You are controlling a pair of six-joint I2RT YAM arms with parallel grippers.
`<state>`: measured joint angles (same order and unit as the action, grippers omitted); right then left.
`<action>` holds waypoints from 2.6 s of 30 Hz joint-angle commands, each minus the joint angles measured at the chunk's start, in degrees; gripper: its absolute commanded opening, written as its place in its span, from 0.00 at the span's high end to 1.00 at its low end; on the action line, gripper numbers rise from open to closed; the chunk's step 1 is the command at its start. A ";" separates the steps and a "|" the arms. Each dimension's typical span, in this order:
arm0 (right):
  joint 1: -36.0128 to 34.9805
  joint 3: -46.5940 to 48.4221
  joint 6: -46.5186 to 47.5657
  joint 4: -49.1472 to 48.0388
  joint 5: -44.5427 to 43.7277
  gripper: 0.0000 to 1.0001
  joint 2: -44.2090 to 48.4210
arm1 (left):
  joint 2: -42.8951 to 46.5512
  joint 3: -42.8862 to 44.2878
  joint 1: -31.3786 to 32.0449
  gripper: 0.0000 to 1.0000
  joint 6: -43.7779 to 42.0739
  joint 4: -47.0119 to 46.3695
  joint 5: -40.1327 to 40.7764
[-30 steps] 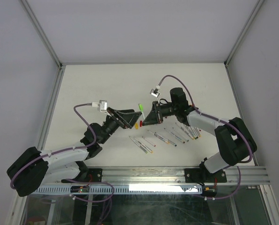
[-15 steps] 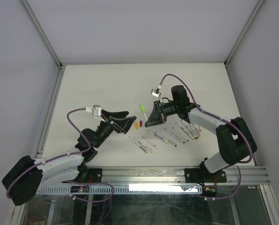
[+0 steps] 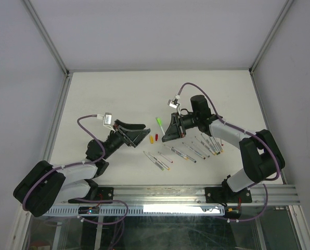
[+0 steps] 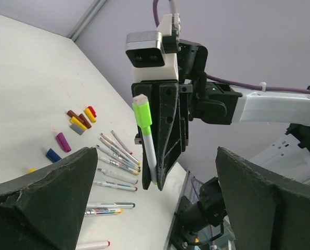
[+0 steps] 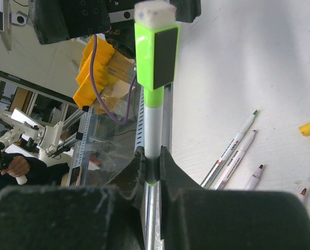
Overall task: Open the pen caps
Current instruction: Open the pen cap from the pen.
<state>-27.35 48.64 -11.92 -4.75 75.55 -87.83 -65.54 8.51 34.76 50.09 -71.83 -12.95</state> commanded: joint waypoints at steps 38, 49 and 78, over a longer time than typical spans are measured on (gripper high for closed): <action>0.78 3.14 1.58 0.00 3.53 1.00 0.02 | -8.27 3.30 -0.55 0.02 5.36 -14.97 -4.88; 0.79 3.23 1.63 -0.01 4.26 1.00 -0.07 | -14.04 6.59 0.23 0.04 7.21 -18.00 -6.39; 0.36 5.36 11.04 10.60 -4.15 1.00 0.50 | -16.99 18.12 5.11 0.86 0.80 2.37 -1.25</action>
<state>-26.87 50.68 -6.63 1.56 74.54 -87.96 -85.32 24.49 39.07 53.95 -71.07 -15.11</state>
